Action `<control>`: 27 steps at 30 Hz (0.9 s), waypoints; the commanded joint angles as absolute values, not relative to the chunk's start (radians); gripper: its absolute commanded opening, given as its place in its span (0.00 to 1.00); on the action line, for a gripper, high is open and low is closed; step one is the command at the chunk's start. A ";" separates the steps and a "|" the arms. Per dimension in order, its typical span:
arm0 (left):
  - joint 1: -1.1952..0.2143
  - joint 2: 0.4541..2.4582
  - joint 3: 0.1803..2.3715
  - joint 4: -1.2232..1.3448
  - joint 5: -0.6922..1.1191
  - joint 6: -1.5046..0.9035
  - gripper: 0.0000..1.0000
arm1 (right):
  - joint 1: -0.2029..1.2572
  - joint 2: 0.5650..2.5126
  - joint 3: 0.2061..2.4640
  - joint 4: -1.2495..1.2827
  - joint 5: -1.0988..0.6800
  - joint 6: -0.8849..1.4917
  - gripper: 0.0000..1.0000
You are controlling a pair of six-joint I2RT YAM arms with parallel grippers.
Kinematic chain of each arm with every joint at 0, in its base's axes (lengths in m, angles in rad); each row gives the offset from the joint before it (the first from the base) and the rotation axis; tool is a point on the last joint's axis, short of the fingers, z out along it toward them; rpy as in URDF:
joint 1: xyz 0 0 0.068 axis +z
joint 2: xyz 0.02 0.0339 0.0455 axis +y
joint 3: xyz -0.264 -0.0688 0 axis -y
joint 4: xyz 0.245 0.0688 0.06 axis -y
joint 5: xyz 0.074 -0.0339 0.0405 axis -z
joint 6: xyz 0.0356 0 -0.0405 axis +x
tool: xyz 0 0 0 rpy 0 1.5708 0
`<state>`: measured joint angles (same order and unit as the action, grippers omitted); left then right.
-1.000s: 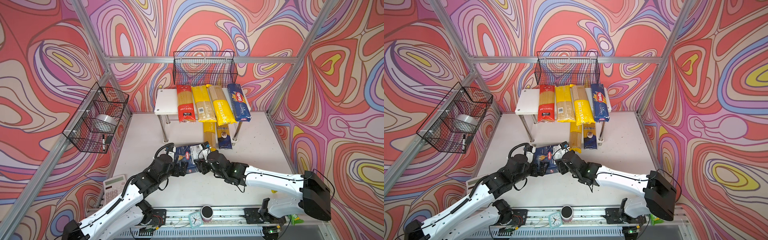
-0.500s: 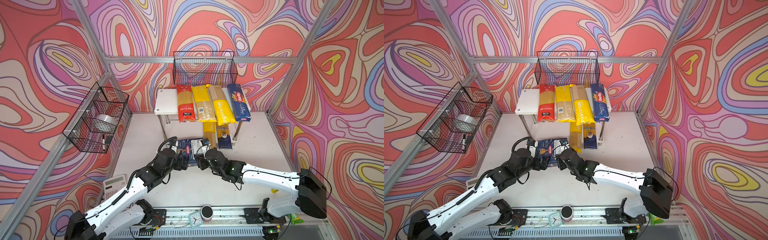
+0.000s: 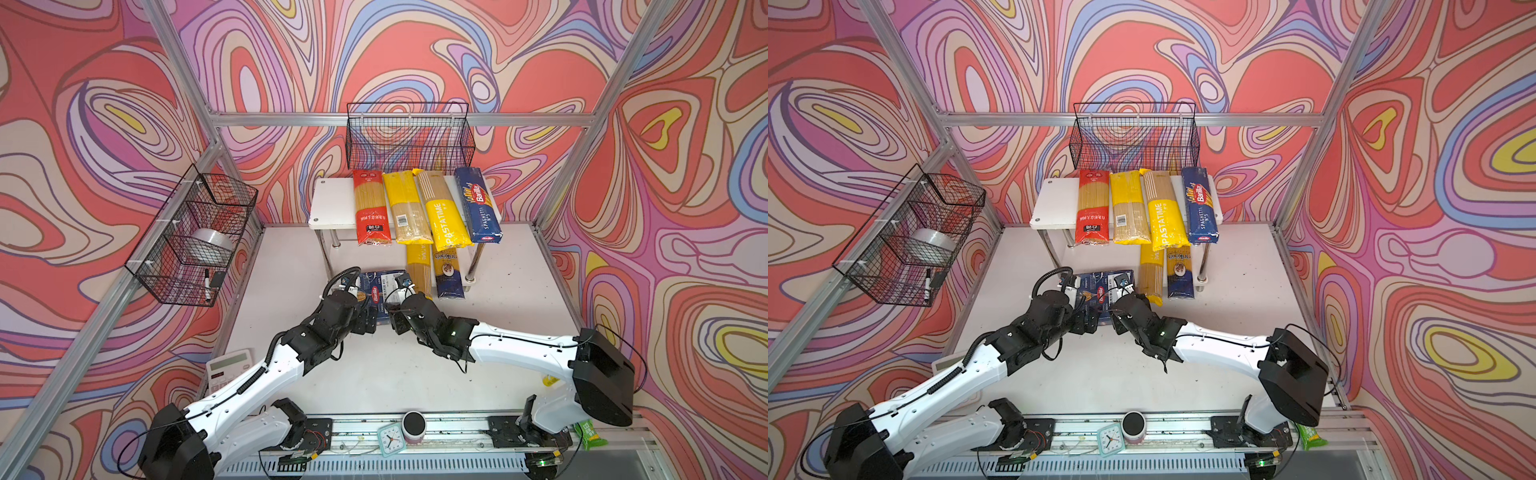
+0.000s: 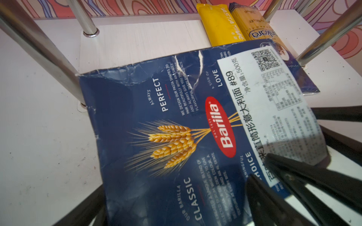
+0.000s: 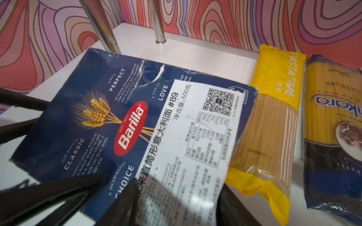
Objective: Arrange pasta packages on shelves
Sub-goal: Place the pasta box on the shelf.
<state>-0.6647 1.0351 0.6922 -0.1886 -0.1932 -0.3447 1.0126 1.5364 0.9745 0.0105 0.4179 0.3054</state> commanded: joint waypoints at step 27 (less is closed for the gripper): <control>-0.687 1.269 0.823 0.273 -0.080 -0.165 1.00 | 0.950 1.724 1.169 0.346 0.130 0.216 0.62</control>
